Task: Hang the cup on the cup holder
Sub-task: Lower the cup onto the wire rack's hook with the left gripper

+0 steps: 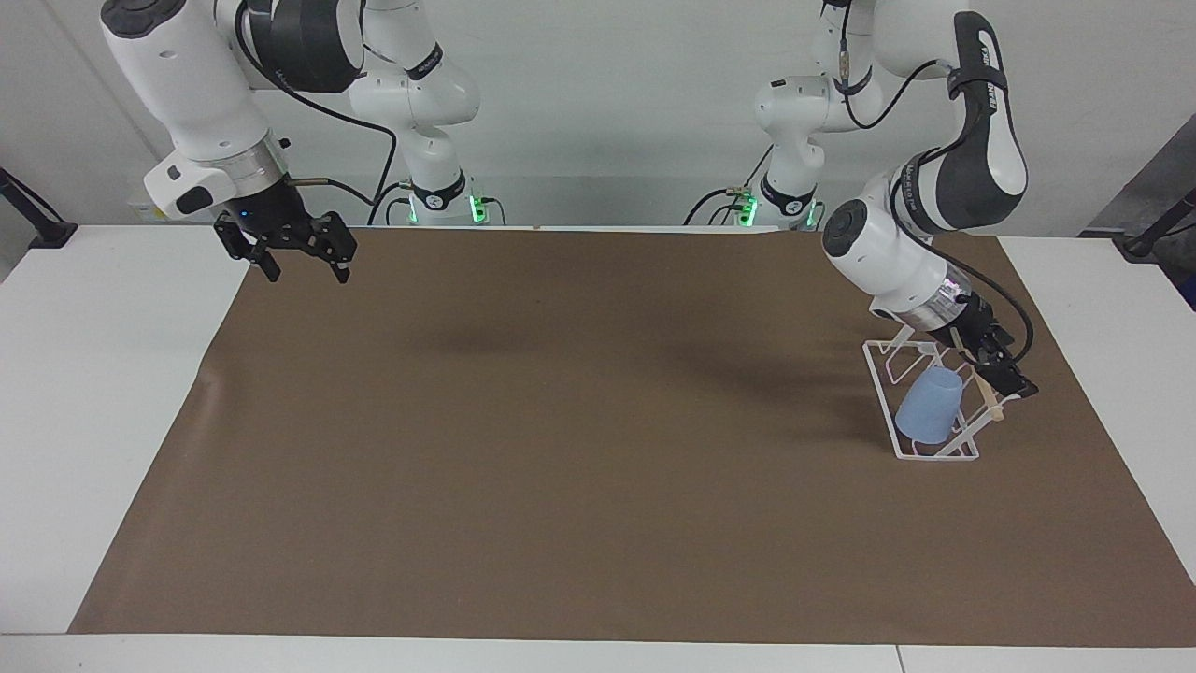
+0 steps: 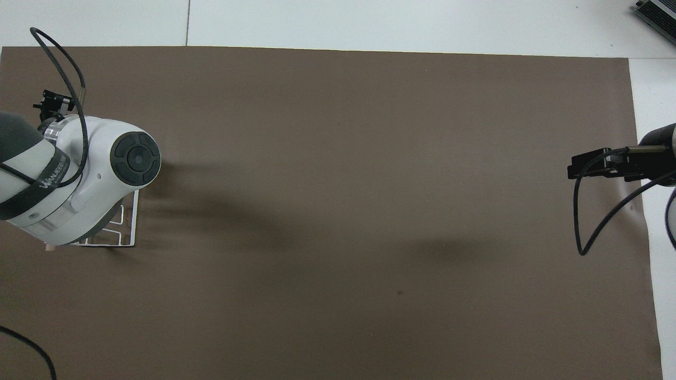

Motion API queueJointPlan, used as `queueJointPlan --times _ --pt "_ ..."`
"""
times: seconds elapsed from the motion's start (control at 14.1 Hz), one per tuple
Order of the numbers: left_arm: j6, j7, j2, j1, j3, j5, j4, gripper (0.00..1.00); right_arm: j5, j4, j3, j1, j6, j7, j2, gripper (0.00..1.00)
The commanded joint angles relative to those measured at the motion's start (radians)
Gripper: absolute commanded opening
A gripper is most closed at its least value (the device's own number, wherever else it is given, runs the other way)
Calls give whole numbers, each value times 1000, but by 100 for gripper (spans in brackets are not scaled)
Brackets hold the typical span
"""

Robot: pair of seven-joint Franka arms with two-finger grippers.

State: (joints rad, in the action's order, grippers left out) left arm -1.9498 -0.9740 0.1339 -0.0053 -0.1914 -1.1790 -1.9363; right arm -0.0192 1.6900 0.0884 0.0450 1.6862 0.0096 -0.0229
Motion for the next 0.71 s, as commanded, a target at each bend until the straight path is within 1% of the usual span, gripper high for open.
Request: queueJointPlan --times 0.0,0.21,0.28,0.5,0.64 --pt "23 31 -30 -1 -6 -16 -24 100 -19 17 -4 -13 -10 -20 -22 100" --pt "126 81 -30 -31 -14 2 13 100 -19 17 -4 -13 -10 -20 -22 100" --pt "161 83 -28 -36 -16 37 34 100 -21 17 -4 -13 -10 -20 -22 100" --pt "221 83 -30 -47 -14 201 118 100 -19 17 -4 -13 -10 -20 -22 100" --pt "259 86 -45 -39 -13 350 181 100 -21 17 -4 -13 -10 -20 -22 100"
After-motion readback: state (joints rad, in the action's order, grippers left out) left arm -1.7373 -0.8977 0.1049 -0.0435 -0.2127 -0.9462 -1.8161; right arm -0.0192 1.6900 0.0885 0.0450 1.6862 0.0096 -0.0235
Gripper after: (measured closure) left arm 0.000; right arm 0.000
